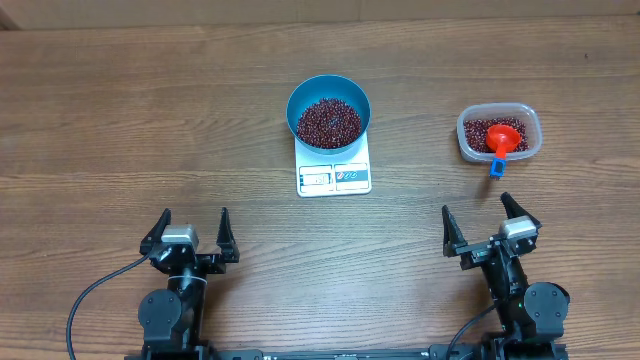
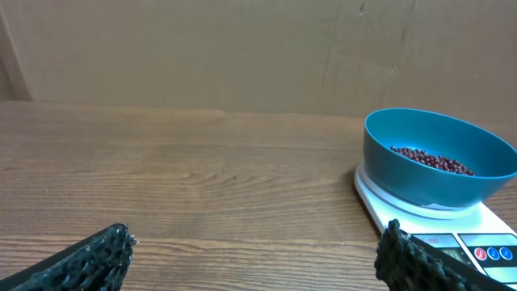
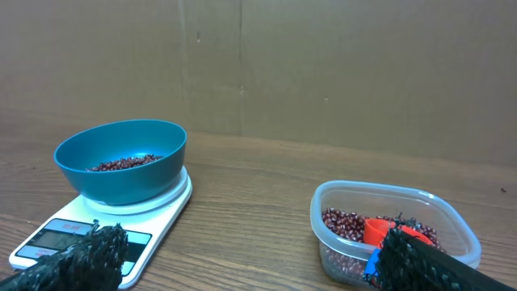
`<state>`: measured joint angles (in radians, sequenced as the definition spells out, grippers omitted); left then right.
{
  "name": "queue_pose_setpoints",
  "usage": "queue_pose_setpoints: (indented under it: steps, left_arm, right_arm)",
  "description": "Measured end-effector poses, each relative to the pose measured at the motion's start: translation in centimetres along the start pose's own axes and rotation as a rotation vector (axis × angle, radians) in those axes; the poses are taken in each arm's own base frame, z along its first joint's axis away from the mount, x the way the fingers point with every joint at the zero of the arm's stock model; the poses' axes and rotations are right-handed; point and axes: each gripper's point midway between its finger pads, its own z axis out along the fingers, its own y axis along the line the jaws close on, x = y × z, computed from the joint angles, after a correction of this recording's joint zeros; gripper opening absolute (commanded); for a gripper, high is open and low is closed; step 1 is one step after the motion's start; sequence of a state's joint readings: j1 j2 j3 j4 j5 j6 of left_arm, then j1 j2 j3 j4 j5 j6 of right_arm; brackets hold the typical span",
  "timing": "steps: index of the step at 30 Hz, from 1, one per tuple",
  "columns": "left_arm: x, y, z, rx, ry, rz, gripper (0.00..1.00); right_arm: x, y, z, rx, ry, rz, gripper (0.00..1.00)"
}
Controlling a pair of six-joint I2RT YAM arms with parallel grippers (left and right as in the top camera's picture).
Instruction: Scoop item into bowl and weigh 150g on scale
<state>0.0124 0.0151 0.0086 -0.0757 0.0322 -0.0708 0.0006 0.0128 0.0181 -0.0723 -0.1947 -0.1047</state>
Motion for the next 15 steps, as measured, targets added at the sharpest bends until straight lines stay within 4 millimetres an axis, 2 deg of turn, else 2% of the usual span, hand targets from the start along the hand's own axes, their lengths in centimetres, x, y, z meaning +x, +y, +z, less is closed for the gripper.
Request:
queue_pose_setpoints:
  steps: [15]
  left_arm:
    - [0.00,-0.01,0.00,0.000,0.000,0.000,0.99]
  right_arm:
    - [-0.03,0.00,0.00,0.000,-0.001,-0.001,1.00]
